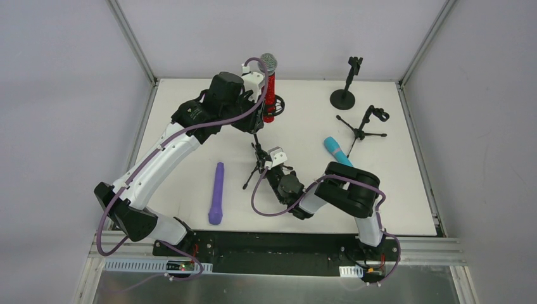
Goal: Attach the microphones to the stand
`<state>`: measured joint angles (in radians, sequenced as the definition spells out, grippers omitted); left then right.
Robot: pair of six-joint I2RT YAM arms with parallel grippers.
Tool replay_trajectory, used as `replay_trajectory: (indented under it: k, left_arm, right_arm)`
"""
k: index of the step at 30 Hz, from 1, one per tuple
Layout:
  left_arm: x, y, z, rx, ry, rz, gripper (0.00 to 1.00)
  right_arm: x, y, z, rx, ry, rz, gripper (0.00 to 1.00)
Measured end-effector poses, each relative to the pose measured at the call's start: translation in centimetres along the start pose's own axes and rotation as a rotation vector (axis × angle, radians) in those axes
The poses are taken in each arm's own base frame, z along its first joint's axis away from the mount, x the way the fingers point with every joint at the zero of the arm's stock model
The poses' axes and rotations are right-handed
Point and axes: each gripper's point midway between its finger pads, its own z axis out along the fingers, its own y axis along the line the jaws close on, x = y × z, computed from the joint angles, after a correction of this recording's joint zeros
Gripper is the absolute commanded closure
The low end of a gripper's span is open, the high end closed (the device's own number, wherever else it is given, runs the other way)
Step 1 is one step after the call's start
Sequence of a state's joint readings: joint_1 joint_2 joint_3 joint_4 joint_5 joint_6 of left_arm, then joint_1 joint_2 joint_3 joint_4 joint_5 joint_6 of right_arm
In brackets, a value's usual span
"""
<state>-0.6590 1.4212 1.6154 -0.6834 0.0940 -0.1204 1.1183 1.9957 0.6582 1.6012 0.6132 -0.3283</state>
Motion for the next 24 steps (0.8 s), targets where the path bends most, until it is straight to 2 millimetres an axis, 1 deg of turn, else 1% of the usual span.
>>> replay_trajectory:
  k: [3, 5, 8, 10, 11, 14, 19, 24]
  left_arm:
    - [0.1, 0.0, 0.0, 0.000, 0.003, 0.000, 1.00]
    - [0.0, 0.0, 0.0, -0.001, 0.003, 0.000, 1.00]
    - [-0.1, -0.1, 0.1, 0.002, 0.002, -0.002, 1.00]
    - [-0.6, -0.5, -0.1, 0.019, -0.010, -0.016, 1.00]
    - [-0.7, -0.7, -0.3, 0.031, -0.013, -0.020, 1.00]
    - [-0.7, -1.0, -0.2, 0.041, -0.010, -0.022, 1.00]
    - [-0.7, -1.3, 0.4, 0.062, -0.003, -0.031, 1.00]
    - [-1.1, -1.3, 0.7, 0.058, -0.009, -0.030, 1.00]
  right_arm:
    - [0.0, 0.0, 0.0, 0.000, 0.000, 0.001, 0.85]
    - [0.0, 0.0, 0.0, 0.000, 0.000, 0.001, 0.72]
    - [0.2, -0.1, -0.1, 0.004, 0.010, 0.004, 0.63]
    - [1.3, -0.5, -0.4, 0.015, 0.048, -0.015, 0.53]
    - [1.6, -0.7, -0.6, 0.019, 0.055, -0.016, 0.49]
    - [1.7, -0.9, -0.8, 0.020, 0.065, -0.016, 0.34]
    - [1.5, -1.0, -1.6, 0.001, 0.084, -0.019, 0.12]
    - [0.5, -1.2, -2.1, -0.005, 0.074, 0.003, 0.04]
